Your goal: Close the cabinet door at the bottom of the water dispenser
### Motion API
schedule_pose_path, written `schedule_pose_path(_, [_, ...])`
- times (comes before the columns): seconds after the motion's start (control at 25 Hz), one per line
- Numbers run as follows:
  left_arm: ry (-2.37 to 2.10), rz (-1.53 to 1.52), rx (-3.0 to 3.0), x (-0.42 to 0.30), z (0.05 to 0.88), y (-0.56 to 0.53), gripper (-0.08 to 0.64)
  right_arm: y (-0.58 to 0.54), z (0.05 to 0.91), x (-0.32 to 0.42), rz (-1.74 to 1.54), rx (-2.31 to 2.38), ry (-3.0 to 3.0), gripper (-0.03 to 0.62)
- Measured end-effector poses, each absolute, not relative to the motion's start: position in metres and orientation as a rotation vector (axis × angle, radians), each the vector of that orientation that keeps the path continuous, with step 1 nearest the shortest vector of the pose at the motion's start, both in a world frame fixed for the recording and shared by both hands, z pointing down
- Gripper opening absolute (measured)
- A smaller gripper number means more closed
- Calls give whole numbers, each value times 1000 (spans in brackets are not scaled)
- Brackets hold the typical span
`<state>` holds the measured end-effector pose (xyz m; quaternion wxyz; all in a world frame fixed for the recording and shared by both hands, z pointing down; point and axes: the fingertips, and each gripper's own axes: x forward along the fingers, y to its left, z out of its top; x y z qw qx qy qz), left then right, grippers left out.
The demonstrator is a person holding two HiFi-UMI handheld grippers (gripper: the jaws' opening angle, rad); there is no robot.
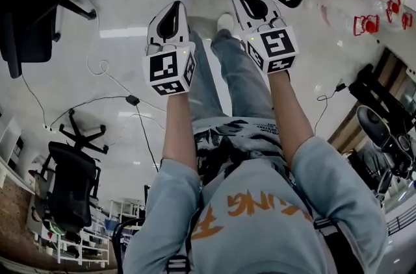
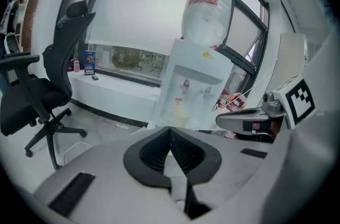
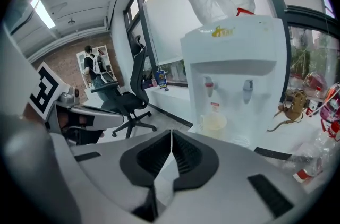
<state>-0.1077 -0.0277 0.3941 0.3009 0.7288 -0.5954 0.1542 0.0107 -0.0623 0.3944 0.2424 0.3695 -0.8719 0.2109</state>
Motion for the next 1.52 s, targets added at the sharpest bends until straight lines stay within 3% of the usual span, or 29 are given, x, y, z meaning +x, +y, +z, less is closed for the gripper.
schedule_pose_path(1.36, [-1468, 497, 1834, -133, 603, -10, 21, -4, 629, -64, 640, 900, -2269, 32])
schedule_pose_path(1.52, [-1447, 516, 1843, -140, 622, -14, 21, 1, 654, -71, 679, 902, -2244, 64])
